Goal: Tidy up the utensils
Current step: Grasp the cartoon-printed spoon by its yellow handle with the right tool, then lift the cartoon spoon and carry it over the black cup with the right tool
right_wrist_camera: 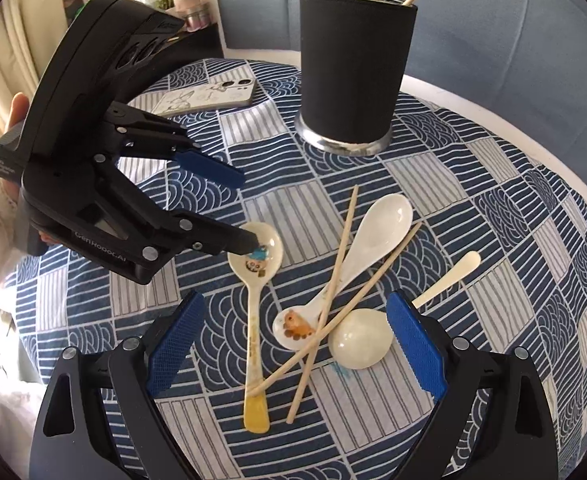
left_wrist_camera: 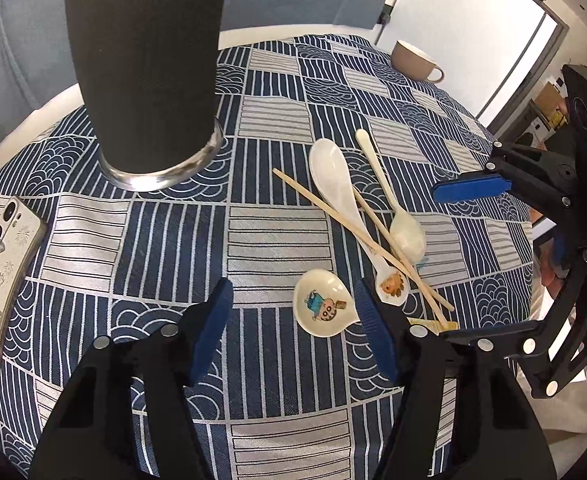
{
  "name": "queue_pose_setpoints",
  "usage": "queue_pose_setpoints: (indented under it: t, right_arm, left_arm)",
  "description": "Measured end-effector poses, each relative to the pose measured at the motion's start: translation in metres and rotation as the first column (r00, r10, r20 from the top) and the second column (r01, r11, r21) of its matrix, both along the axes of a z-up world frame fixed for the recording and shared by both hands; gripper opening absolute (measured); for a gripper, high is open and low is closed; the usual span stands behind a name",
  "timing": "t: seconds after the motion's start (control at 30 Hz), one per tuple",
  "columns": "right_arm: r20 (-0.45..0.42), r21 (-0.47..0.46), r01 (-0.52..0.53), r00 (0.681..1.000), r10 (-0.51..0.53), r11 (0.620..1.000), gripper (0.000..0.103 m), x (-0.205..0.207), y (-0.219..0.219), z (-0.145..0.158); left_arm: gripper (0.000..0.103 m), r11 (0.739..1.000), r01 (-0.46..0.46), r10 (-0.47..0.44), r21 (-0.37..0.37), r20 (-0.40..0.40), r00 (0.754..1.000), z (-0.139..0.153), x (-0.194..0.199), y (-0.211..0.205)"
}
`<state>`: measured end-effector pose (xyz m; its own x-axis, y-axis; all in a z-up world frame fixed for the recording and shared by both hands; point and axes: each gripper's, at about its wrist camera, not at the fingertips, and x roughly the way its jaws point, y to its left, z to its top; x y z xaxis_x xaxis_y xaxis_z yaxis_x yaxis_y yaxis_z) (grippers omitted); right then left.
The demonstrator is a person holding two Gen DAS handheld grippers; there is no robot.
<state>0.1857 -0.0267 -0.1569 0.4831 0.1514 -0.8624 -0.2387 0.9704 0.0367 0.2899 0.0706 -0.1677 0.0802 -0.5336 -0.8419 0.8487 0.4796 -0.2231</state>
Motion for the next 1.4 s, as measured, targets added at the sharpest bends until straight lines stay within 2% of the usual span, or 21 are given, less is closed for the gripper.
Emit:
queue_pose_setpoints:
  t: [0.13, 0.23, 0.3, 0.37, 0.5, 0.77, 0.9, 0.93, 0.97, 1.2, 1.4]
  right_arm:
    - [-0.034, 0.018, -0.031, 0.999, 0.031, 0.999, 0.086, -0.005, 0.006, -0.008]
    - [-0.056, 0.029, -0.054, 0.997, 0.055, 0.998, 0.076, -0.006, 0.009, -0.014]
    - [-0.072, 0.029, -0.065, 0.995, 0.066, 0.997, 0.075, -0.007, 0.010, -0.018]
    - [-0.078, 0.033, -0.078, 0.994, 0.080, 0.996, 0.064, -0.009, 0.012, -0.021]
    - [-0.090, 0.053, -0.093, 0.991, 0.097, 0.994, 0.057, -0.011, 0.015, -0.022]
    - [-0.155, 0.077, -0.125, 0.979, 0.136, 0.989, 0.031, -0.012, 0.019, -0.033]
    - [-0.180, 0.130, -0.119, 0.974, 0.141, 0.984, 0.025, -0.010, 0.020, -0.038]
    - [-0.183, 0.139, -0.117, 0.973, 0.142, 0.983, 0.016, -0.009, 0.021, -0.038]
    - [-0.188, 0.149, -0.119, 0.971, 0.146, 0.982, 0.012, -0.008, 0.021, -0.039]
    - [-0.170, 0.169, -0.101, 0.977, 0.130, 0.980, 0.010, -0.002, 0.016, -0.030]
    - [-0.117, 0.153, -0.116, 0.984, 0.134, 0.981, 0.008, 0.009, 0.012, -0.009]
  left_arm:
    - [0.052, 0.999, 0.033, -0.033, 0.021, -0.011, 0.999, -0.005, -0.005, -0.004]
    - [0.044, 0.998, 0.062, -0.062, 0.026, -0.019, 0.998, -0.007, -0.007, -0.006]
    - [0.021, 0.996, 0.077, -0.076, 0.051, -0.022, 0.997, -0.011, -0.008, -0.010]
    - [0.010, 0.992, 0.096, -0.093, 0.079, -0.034, 0.995, -0.016, -0.008, -0.014]
    - [0.007, 0.990, 0.120, -0.119, 0.078, -0.018, 0.993, -0.013, -0.012, -0.016]
    - [0.006, 0.994, 0.094, -0.094, 0.049, -0.005, 0.996, 0.000, -0.010, -0.008]
    - [0.005, 0.996, 0.080, -0.080, 0.043, 0.001, 0.997, 0.005, -0.009, -0.006]
    - [0.005, 0.996, 0.079, -0.080, 0.039, 0.001, 0.997, 0.006, -0.009, -0.005]
    - [0.005, 0.996, 0.078, -0.078, 0.035, 0.002, 0.997, 0.008, -0.009, -0.004]
    - [0.005, 0.999, 0.048, -0.048, 0.001, 0.018, 0.999, 0.020, -0.009, 0.004]
    - [0.005, 0.999, 0.030, -0.026, -0.037, 0.083, 0.996, 0.048, -0.007, 0.010]
